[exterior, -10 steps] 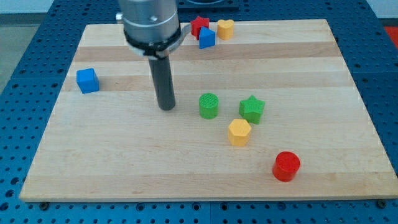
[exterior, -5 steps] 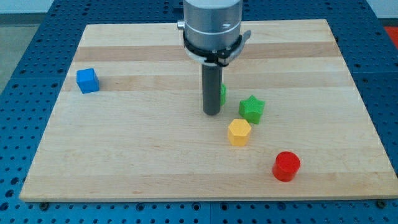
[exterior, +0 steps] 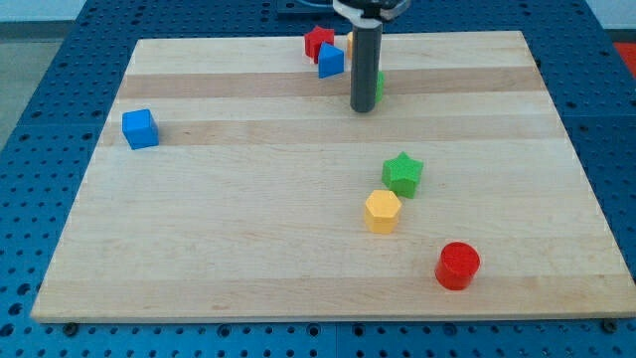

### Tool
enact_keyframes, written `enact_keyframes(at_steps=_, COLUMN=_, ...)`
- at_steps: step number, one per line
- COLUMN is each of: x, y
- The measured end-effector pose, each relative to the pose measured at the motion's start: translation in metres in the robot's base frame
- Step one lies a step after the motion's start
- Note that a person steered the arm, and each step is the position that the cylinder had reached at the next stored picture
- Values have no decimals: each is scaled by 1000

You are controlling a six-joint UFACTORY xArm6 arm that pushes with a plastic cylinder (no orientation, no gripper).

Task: Take the green circle close to the yellow heart

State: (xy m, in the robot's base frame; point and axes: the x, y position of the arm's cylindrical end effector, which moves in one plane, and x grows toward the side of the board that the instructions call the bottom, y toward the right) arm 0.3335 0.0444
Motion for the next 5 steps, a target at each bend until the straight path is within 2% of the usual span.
enact_keyframes(at_steps=4, x=-66, y=37)
enact_keyframes(at_steps=5, x=-58, y=44)
